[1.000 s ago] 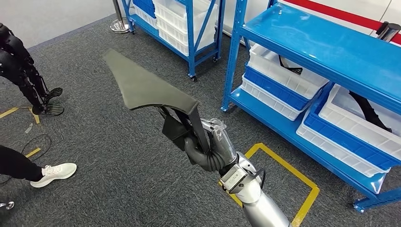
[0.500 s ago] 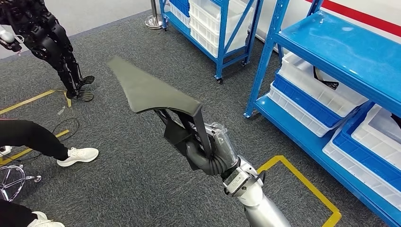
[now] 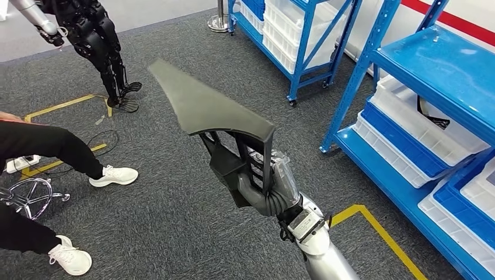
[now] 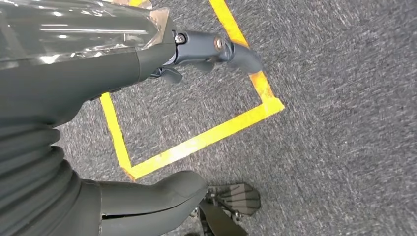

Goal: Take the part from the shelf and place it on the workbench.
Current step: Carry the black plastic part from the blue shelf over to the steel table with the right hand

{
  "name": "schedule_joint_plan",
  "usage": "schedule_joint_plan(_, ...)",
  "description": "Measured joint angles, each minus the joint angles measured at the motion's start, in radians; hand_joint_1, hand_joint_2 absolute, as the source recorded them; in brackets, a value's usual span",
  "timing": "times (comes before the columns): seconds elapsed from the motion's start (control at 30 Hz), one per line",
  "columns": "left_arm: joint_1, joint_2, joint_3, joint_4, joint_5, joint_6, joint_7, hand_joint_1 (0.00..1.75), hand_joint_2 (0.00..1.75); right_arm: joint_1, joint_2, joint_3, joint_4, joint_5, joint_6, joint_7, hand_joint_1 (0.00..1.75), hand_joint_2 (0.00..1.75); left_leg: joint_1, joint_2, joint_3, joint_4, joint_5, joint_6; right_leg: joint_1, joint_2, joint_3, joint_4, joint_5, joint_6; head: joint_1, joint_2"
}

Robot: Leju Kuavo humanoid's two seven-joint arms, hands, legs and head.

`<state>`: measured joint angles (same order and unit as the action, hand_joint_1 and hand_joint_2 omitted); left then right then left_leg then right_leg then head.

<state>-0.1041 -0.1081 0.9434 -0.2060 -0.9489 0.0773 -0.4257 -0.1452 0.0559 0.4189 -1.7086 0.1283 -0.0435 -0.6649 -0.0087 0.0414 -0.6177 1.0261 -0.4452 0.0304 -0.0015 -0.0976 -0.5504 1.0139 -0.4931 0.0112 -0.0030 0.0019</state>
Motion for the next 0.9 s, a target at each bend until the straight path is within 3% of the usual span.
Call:
schedule_joint_plan(0.03,0.001,0.0,0.0,0.0,-0.001,0.0,0.0,0.0,1.75,0.001,0.0,-0.002,-0.004,-0.001,0.002,-0.001,1.75,1.75,0.002,-0.01,0.004,-0.006,0.004,0.006,0.0,-0.003,0.0,0.001,-0.002,0.005,0.0,0.0)
schedule_joint_plan(0.1,0.002,-0.001,0.001,0.0,-0.001,0.0,0.0,0.0,1.75,0.003,0.0,-0.008,-0.011,-0.002,0.006,-0.003,1.75,1.75,0.006,-0.029,0.014,-0.023,0.014,0.019,-0.001,0.024,-0.011,0.036,-0.024,0.009,0.001,0.0)
schedule_joint_plan(0.17,-0.001,-0.002,0.002,0.0,-0.001,0.0,0.0,0.0,1.75,0.006,-0.001,-0.016,-0.015,-0.004,0.01,-0.005,1.75,1.75,0.009,-0.049,0.021,-0.03,0.019,0.026,-0.004,0.071,-0.062,0.147,-0.072,0.003,0.004,0.0)
schedule_joint_plan(0.23,-0.001,-0.001,0.002,0.0,-0.001,-0.002,0.0,0.0,1.75,0.013,-0.004,-0.023,-0.017,-0.005,0.013,-0.006,1.75,1.75,0.009,-0.075,0.02,-0.029,0.019,0.028,-0.006,0.09,-0.124,0.262,-0.108,0.003,0.005,0.0)
schedule_joint_plan(0.27,0.0,-0.001,0.002,0.0,-0.001,-0.002,0.0,0.0,1.75,0.016,-0.005,-0.025,-0.017,-0.005,0.015,-0.006,1.75,1.75,0.009,-0.088,0.02,-0.029,0.019,0.028,-0.008,0.092,-0.137,0.278,-0.107,0.009,0.005,0.0)
schedule_joint_plan(0.3,0.001,-0.002,0.002,0.0,-0.001,-0.003,0.0,0.0,1.75,0.018,-0.006,-0.027,-0.017,-0.005,0.018,-0.006,1.75,1.75,0.009,-0.101,0.021,-0.028,0.019,0.028,-0.009,0.094,-0.129,0.254,-0.09,0.018,0.005,0.0)
schedule_joint_plan(0.37,0.002,-0.003,0.002,0.0,-0.002,-0.003,0.0,0.0,1.75,0.018,-0.006,-0.03,-0.018,-0.002,0.027,-0.006,1.75,1.75,0.01,-0.127,0.021,-0.024,0.017,0.023,-0.017,0.116,-0.07,0.121,-0.031,0.037,0.005,0.0)
schedule_joint_plan(0.4,0.002,-0.003,0.002,0.0,-0.002,-0.003,0.0,0.0,1.75,0.018,-0.005,-0.031,-0.019,-0.001,0.031,-0.006,1.75,1.75,0.009,-0.139,0.018,-0.019,0.015,0.019,-0.019,0.13,-0.041,0.06,-0.008,0.04,0.005,0.0)
schedule_joint_plan(0.47,0.002,-0.003,0.002,0.0,-0.004,-0.004,0.0,0.0,1.75,0.019,-0.003,-0.033,-0.02,0.001,0.036,-0.006,1.75,1.75,0.008,-0.156,0.011,-0.012,0.012,0.006,-0.02,0.147,-0.015,0.003,0.011,0.031,0.005,0.0)
schedule_joint_plan(0.53,0.005,-0.002,0.002,0.0,-0.005,-0.003,-0.001,0.0,1.75,0.019,0.0,-0.033,-0.021,0.005,0.041,-0.006,1.75,1.75,0.012,-0.168,0.005,-0.011,0.012,-0.005,-0.02,0.131,-0.013,0.0,0.016,0.016,0.004,0.0)
schedule_joint_plan(0.6,0.006,-0.002,0.002,0.0,-0.008,-0.003,0.0,0.0,1.75,0.016,0.005,-0.034,-0.023,0.012,0.046,-0.007,1.75,1.75,0.014,-0.139,-0.009,0.016,-0.006,-0.015,-0.023,0.114,-0.008,-0.005,0.019,0.002,0.003,0.0)
schedule_joint_plan(0.7,0.003,-0.003,0.002,0.0,-0.011,-0.003,0.002,0.0,1.75,0.012,0.01,-0.035,-0.034,0.025,0.048,-0.011,1.75,1.75,0.018,-0.062,-0.094,0.188,-0.092,-0.028,-0.018,0.082,-0.004,-0.007,0.016,-0.017,0.0,0.0)
schedule_joint_plan(0.77,0.003,-0.004,0.002,0.0,-0.012,-0.003,0.002,0.0,1.75,0.01,0.01,-0.035,-0.039,0.03,0.049,-0.012,1.75,1.75,0.024,-0.048,-0.143,0.274,-0.113,-0.034,-0.013,0.059,-0.004,-0.007,0.014,-0.02,0.0,0.0)
schedule_joint_plan(0.8,0.004,-0.004,0.002,0.0,-0.012,-0.002,0.003,0.0,1.75,0.008,0.01,-0.035,-0.041,0.03,0.049,-0.012,1.75,1.75,0.026,-0.044,-0.14,0.263,-0.096,-0.034,-0.012,0.049,-0.003,-0.007,0.013,-0.02,0.0,0.0)
schedule_joint_plan(0.83,0.004,-0.004,0.002,0.0,-0.012,-0.002,0.003,0.0,1.75,0.006,0.011,-0.035,-0.043,0.03,0.049,-0.012,1.75,1.75,0.028,-0.037,-0.116,0.212,-0.065,-0.034,-0.012,0.04,-0.001,-0.007,0.011,-0.019,0.0,0.0)
schedule_joint_plan(0.9,0.002,-0.003,0.002,0.0,-0.012,-0.002,0.004,0.0,1.75,0.002,0.012,-0.035,-0.048,0.03,0.049,-0.012,1.75,1.75,0.025,-0.002,-0.042,0.074,-0.009,-0.028,-0.007,0.024,0.003,-0.006,0.005,-0.012,0.0,0.0)
